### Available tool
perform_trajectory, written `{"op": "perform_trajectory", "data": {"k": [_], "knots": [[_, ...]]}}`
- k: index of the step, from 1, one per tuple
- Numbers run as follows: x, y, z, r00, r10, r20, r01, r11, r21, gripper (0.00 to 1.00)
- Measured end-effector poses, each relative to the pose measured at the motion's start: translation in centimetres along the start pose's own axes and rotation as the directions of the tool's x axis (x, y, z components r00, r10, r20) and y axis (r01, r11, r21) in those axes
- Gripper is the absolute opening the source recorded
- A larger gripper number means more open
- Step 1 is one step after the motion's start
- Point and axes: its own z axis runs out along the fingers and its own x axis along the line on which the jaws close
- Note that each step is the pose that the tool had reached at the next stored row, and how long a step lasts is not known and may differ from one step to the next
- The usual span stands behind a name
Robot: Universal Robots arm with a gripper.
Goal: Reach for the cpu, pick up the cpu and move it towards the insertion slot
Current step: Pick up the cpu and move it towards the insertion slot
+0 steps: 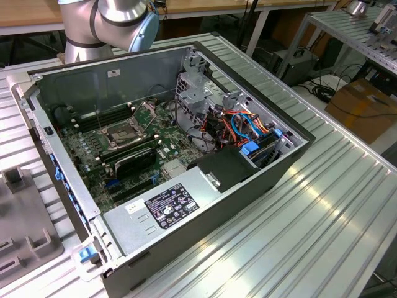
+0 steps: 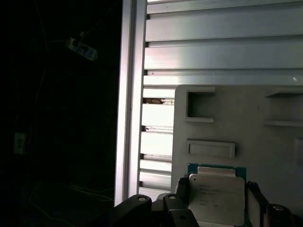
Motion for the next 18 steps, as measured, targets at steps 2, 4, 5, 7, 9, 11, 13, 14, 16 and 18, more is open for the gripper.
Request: {"op": "perform_trajectory", "data": {"k": [2,4,5,7,9,11,13,14,16,18], "knots": [[0.00,0.00,-0.36,1.0000,0.000,0.0000,0.000,1.0000,0.0002,0.55],[0.00,0.00,-0.57,1.0000,0.000,0.0000,0.000,1.0000,0.0002,0.55],[0.00,0.00,-0.65,1.0000,0.000,0.0000,0.000,1.0000,0.0002,0.55],[0.00,0.00,-0.85,1.0000,0.000,0.0001,0.000,1.0000,0.0002,0.55],[0.00,0.00,-0.96,1.0000,0.000,0.0001,0.000,1.0000,0.0001,0.55],[0.00,0.00,-1.12,1.0000,0.000,0.0002,0.000,1.0000,0.0001,0.55],[0.00,0.00,-1.20,1.0000,0.000,0.0001,0.000,1.0000,0.0002,0.55],[0.00,0.01,-1.24,1.0000,0.000,0.0000,0.000,1.0000,0.0001,0.55],[0.00,0.01,-1.27,1.0000,0.000,0.0001,0.000,1.0000,0.0001,0.55],[0.00,0.00,-1.33,1.0000,0.000,0.0001,0.000,1.0000,0.0001,0.55]]}}
